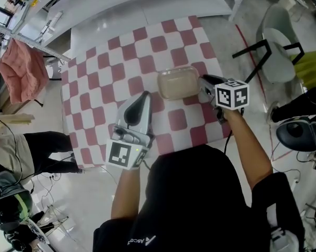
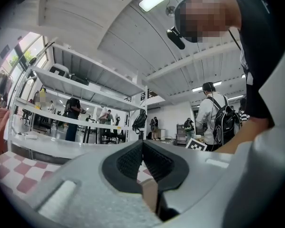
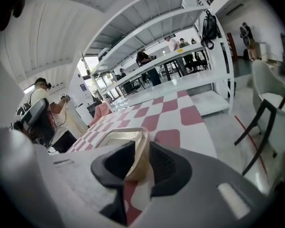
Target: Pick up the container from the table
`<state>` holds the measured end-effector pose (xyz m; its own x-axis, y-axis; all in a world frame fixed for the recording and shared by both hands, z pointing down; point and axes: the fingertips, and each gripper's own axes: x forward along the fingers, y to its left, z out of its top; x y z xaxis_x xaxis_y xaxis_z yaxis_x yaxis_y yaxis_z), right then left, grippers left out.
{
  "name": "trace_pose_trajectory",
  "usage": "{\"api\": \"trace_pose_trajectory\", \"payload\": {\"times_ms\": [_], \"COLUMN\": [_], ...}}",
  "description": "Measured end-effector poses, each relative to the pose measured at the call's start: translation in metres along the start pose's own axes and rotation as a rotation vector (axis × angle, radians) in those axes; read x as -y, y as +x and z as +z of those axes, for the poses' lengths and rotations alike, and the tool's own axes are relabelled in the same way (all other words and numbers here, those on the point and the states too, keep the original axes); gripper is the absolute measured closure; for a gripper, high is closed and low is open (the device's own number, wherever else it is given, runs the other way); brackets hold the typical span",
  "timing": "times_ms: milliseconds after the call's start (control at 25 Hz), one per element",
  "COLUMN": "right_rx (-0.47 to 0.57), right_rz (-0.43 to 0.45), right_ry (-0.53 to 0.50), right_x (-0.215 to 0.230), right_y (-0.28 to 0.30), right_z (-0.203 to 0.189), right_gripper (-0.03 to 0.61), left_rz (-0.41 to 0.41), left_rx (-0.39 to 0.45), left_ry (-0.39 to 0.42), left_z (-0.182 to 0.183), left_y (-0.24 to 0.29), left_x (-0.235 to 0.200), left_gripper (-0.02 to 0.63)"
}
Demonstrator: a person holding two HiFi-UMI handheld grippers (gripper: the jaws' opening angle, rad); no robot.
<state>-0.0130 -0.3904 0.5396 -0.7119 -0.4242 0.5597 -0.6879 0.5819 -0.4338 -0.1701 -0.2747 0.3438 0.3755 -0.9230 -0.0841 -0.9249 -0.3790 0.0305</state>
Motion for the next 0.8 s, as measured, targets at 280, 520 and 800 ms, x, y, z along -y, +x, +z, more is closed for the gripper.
{"api": "trace_pose_trajectory", "payload": {"times_ms": [280,520,800], "right_rx": [-0.029,-0.015,-0.006], "right_rz": [0.046,0.080,0.091], "right_ry": [0.122,0.252,0.313], "right_x": [0.005,0.009,0.007], "right_y": [0.015,0.018,0.020], "right_z": [-0.006,-0.009,-0.008], "right_gripper": [0.477,0.482,0.517], "left_rz": [0.016,0.022,0.025], "left_rx": [-0.019,-0.025,-0.030], "left_ry": [-0.014,-0.028,-0.038], "left_z": [-0.008,-0.013,-0.017], "left_y": [-0.006,-0.008,-0.007], "left_x": [-0.013,-0.020,-0.021], "left_gripper": [0.603,0.604,0.603]}}
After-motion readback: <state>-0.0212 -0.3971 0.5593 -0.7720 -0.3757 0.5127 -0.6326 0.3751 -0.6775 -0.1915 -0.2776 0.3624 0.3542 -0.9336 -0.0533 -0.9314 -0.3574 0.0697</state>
